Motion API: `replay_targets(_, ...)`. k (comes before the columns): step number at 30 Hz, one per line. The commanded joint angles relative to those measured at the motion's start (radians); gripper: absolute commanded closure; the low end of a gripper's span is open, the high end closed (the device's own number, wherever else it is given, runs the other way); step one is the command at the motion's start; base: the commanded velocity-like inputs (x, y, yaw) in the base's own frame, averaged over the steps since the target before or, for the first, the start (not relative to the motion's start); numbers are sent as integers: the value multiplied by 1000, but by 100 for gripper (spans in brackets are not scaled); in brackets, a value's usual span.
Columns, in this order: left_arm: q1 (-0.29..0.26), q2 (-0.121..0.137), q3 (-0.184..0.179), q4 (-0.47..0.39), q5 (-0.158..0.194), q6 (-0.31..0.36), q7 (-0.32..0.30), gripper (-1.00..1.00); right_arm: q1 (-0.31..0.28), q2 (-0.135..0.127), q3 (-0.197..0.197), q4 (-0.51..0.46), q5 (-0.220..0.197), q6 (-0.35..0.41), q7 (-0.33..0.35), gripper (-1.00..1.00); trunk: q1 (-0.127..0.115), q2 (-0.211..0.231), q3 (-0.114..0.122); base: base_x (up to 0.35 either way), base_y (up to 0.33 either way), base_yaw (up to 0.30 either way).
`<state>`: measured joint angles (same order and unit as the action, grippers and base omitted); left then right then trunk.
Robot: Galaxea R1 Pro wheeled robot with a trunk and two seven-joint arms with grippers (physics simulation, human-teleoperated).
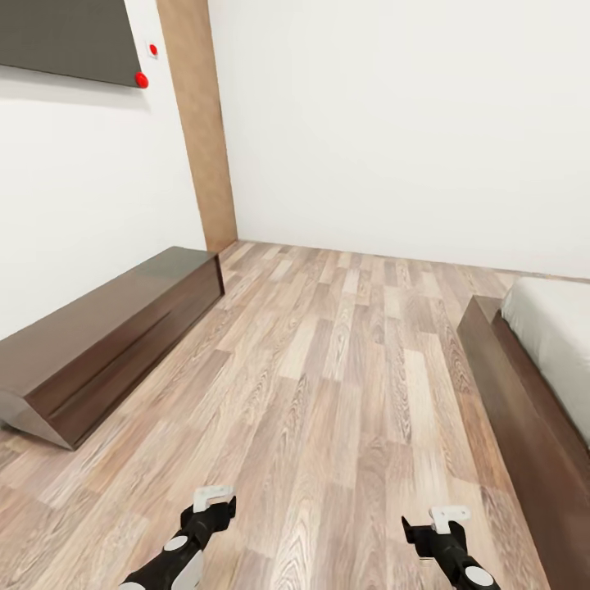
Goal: In the bedroom, move the book from the bed onto either nightstand, and place the two sandals side by side next to the bed.
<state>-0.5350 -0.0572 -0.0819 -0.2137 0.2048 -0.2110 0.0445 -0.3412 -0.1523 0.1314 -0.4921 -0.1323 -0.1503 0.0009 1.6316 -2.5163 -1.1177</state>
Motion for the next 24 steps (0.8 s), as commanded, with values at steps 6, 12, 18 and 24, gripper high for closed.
replay_targets(6,0,0,-9,1,8,-4,5,-100,-1,-1,6,-1,-9,-3,-2,-100,0,0,-2,331,0,-88)
replay_targets(12,0,0,-9,1,8,-4,5,-100,-1,-1,6,-1,-10,-3,2,-100,0,0,-2,331,0,-10)
replay_targets(18,0,0,-9,1,8,-4,5,-100,-1,-1,7,-1,-10,-3,3,-100,0,0,-2,331,0,-16)
replay_targets(24,0,0,-9,1,8,-4,5,-100,-1,-1,5,-1,-10,-3,6,-100,0,0,-2,331,0,-200)
